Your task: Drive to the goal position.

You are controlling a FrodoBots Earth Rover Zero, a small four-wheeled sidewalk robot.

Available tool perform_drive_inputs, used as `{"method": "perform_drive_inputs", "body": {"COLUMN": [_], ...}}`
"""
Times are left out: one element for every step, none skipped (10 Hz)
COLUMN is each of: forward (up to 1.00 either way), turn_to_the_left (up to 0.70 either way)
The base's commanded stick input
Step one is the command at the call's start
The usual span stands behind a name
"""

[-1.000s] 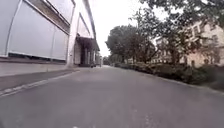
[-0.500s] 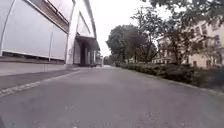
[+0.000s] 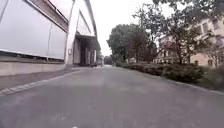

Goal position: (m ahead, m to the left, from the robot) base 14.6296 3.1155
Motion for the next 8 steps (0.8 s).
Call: {"method": "perform_drive_inputs", "body": {"forward": [0.85,0.85,0.85,0.85,0.85,0.85,0.85,0.85], "turn_to_the_left": [0.01,0.01,0.01,0.01,0.01,0.01,0.01,0.01]}}
